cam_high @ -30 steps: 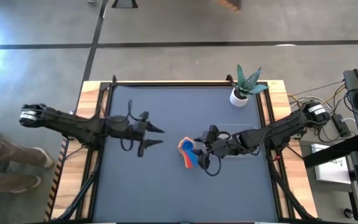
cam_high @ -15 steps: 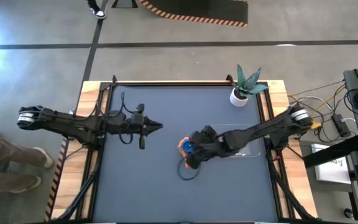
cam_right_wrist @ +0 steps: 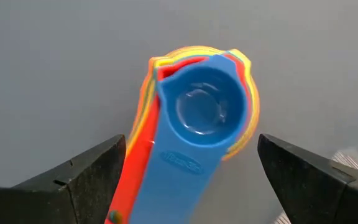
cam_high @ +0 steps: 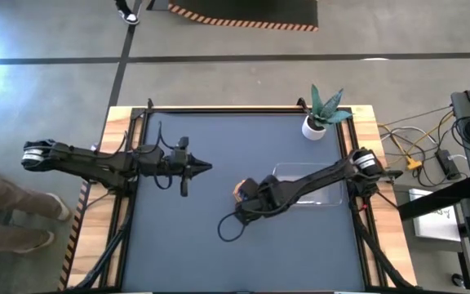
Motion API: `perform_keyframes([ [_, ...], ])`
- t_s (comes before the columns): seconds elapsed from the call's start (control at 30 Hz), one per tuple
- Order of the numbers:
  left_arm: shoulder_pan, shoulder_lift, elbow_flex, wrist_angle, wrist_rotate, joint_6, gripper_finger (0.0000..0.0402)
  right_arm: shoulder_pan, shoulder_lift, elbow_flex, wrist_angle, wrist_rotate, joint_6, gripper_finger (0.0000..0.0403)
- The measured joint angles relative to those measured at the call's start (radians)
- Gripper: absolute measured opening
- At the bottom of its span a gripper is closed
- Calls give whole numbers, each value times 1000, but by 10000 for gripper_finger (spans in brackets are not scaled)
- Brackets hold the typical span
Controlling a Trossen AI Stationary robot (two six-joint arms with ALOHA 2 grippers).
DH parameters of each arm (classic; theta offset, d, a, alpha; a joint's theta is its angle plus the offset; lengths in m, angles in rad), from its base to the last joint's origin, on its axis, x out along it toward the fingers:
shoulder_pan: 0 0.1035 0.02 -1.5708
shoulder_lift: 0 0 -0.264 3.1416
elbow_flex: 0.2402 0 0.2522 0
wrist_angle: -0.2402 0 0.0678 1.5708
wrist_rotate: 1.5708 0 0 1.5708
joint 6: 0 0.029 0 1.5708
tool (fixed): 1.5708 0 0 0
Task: Nest measuring cups in basket
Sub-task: Put the stacked measuring cups into the transparent bin
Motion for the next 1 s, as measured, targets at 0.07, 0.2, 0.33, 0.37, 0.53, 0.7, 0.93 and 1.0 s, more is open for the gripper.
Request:
perform_keyframes([
  [0.07, 0, 0, -4, 5, 0, 0, 0, 0, -3, 0, -16, -1, 35, 354],
  [0.2, 0, -1, -5, 6, 0, 0, 0, 0, 0, -5, -20, -14, 113, 354],
  [0.33, 0, -1, -5, 6, 0, 0, 0, -1, 19, -6, 7, -34, 129, 354],
  [0.37, 0, -1, -5, 6, 0, 0, 0, -1, 24, -6, 15, -36, 134, 354],
  [0.53, 0, 0, -5, 3, 0, 0, 0, -5, 60, -5, 37, -72, 178, 354],
  [0.7, 0, 0, -5, -1, 0, 0, 0, -18, 100, -2, 57, -96, 204, 354],
  [0.93, 0, 1, -5, -6, 0, 0, 0, -38, 110, 6, 69, -109, 197, 353],
  [1.0, 0, 1, -5, -7, 0, 0, 0, -42, 105, 4, 79, -109, 197, 350],
])
